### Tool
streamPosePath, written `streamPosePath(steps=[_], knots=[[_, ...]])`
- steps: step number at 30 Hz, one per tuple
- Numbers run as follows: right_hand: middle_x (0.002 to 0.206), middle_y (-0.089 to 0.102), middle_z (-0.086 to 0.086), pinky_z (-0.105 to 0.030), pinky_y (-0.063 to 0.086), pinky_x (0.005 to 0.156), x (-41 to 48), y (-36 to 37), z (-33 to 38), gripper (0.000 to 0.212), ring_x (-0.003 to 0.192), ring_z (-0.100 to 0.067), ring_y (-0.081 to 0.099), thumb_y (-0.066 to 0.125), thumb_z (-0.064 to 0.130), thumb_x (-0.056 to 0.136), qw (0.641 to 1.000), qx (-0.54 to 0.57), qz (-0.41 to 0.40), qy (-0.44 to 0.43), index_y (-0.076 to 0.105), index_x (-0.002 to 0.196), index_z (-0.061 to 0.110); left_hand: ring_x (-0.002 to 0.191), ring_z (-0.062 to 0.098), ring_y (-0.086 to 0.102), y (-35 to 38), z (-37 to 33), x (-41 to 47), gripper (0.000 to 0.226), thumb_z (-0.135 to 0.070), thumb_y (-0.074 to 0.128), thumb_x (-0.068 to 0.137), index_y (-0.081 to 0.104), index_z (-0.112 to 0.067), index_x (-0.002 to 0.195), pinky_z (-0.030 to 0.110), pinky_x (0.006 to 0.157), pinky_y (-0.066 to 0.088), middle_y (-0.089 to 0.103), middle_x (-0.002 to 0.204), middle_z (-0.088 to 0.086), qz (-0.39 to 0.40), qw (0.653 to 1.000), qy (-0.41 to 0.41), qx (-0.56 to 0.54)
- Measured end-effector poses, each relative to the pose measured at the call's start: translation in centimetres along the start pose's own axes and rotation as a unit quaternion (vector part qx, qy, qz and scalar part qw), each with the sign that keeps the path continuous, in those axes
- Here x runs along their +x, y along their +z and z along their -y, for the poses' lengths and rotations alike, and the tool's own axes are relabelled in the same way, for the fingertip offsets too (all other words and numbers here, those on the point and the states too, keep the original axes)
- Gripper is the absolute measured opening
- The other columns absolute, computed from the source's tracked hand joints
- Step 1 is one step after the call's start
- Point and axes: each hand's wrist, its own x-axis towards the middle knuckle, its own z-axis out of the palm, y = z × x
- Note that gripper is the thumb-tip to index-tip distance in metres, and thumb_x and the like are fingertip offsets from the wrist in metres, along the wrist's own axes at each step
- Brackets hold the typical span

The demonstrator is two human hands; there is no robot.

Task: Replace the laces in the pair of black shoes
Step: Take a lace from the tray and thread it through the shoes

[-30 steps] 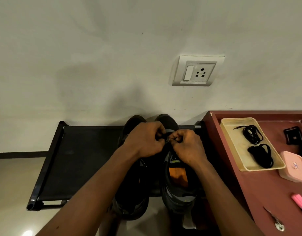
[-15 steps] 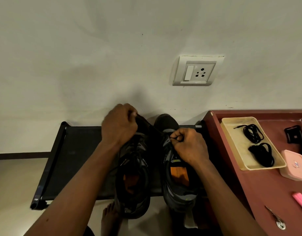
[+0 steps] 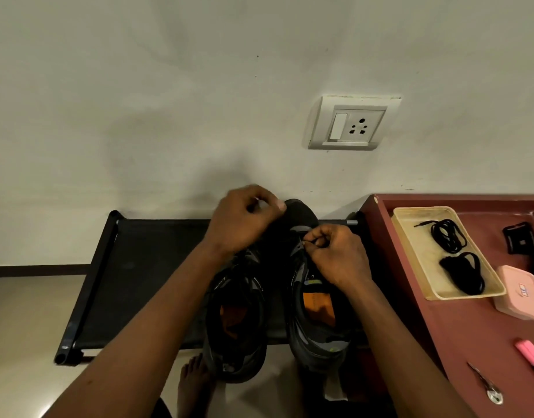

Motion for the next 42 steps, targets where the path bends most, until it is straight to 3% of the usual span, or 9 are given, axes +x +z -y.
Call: streamPosePath(steps=[3,8,14,19,26,30,35,38,42], knots=[[0.08,0.07,0.016,-0.032,0.059,0.071,0.0,0.0,0.0,0.01,0.075,-0.002,0.066,0.077,0.028,0.089,1.0,-0.001,0.001,0.001,0.073,0.084,0.036,0.07,0.002,0.055,1.8,0.4,-0.6,0.015,-0.051,0.068,0.087,0.068,-0.039,0.096,0.029,0.068,0.047,0.055,0.073,-0.021,0.097,0.947,0.048,0.301],[0.077,0.07,0.016,-0.035,0.061,0.072,0.0,0.1,0.0,0.012,0.073,-0.002,0.066,0.077,0.027,0.089,1.0,-0.005,0.004,-0.002,0.072,0.083,0.036,0.076,0.012,0.059,3.4,0.9,-0.9,0.01,-0.045,0.061,0.094,0.066,-0.037,0.098,0.033,0.072,0.052,0.06,0.08,-0.014,0.1,0.926,0.067,0.358],[0.081,0.071,0.019,-0.036,0.06,0.075,0.0,0.0,0.1,0.009,0.078,-0.001,0.067,0.075,0.032,0.09,1.0,-0.018,-0.005,0.003,0.073,0.083,0.037,0.072,0.007,0.055,2.5,0.8,-0.8,0.004,-0.04,0.06,0.094,0.058,-0.039,0.091,0.029,0.065,0.041,0.054,0.073,-0.018,0.074,0.943,0.06,0.318],[0.088,0.072,0.02,-0.033,0.059,0.079,-0.2,-0.1,0.2,0.011,0.086,-0.004,0.068,0.073,0.03,0.092,0.999,-0.042,-0.014,0.006,0.074,0.085,0.039,0.081,0.014,0.061,1.0,0.6,-0.7,0.002,-0.035,0.06,0.097,0.061,-0.036,0.094,0.034,0.071,0.046,0.063,0.082,-0.015,0.019,0.954,0.072,0.289],[0.086,0.07,0.022,-0.03,0.057,0.076,-0.3,0.1,0.3,0.011,0.083,-0.001,0.066,0.073,0.029,0.093,0.999,-0.047,-0.019,0.003,0.075,0.088,0.038,0.063,0.003,0.058,-1.2,0.7,-0.4,0.01,-0.031,0.061,0.101,0.068,-0.029,0.094,0.026,0.06,0.042,0.062,0.069,-0.013,-0.131,0.987,0.024,0.085],[0.083,0.068,0.024,-0.029,0.056,0.075,-0.3,0.2,0.2,0.012,0.083,0.0,0.065,0.073,0.028,0.092,0.999,-0.048,-0.023,0.004,0.074,0.087,0.039,0.061,0.002,0.054,-1.9,0.7,0.0,0.015,-0.028,0.059,0.103,0.07,-0.022,0.095,0.024,0.061,0.048,0.063,0.071,-0.01,-0.183,0.983,-0.005,-0.022],[0.085,0.068,0.022,-0.027,0.054,0.072,-0.8,0.4,0.3,0.009,0.082,0.0,0.065,0.074,0.029,0.092,0.998,-0.046,-0.042,-0.002,0.076,0.095,0.037,0.052,-0.002,0.044,-3.1,0.9,0.7,0.019,-0.022,0.057,0.106,0.067,-0.02,0.09,0.012,0.055,0.038,0.052,0.055,-0.023,-0.277,0.95,-0.05,-0.132],[0.088,0.068,0.019,-0.028,0.054,0.074,-1.7,0.5,0.4,0.018,0.083,-0.002,0.065,0.076,0.035,0.09,0.996,-0.051,-0.074,-0.016,0.075,0.108,0.035,0.052,-0.002,0.044,-3.4,0.8,0.7,0.017,-0.022,0.056,0.106,0.065,-0.021,0.092,0.011,0.053,0.038,0.052,0.059,-0.019,-0.303,0.942,-0.04,-0.137],[0.109,0.064,0.013,-0.032,0.054,0.08,-3.2,0.2,-0.2,0.038,0.098,-0.01,0.064,0.078,0.045,0.087,0.989,-0.119,-0.085,-0.024,0.067,0.122,0.034,0.056,-0.003,0.047,-3.2,0.3,0.4,0.013,-0.023,0.057,0.105,0.064,-0.019,0.095,0.009,0.058,0.04,0.055,0.07,-0.01,-0.312,0.944,-0.016,-0.111]])
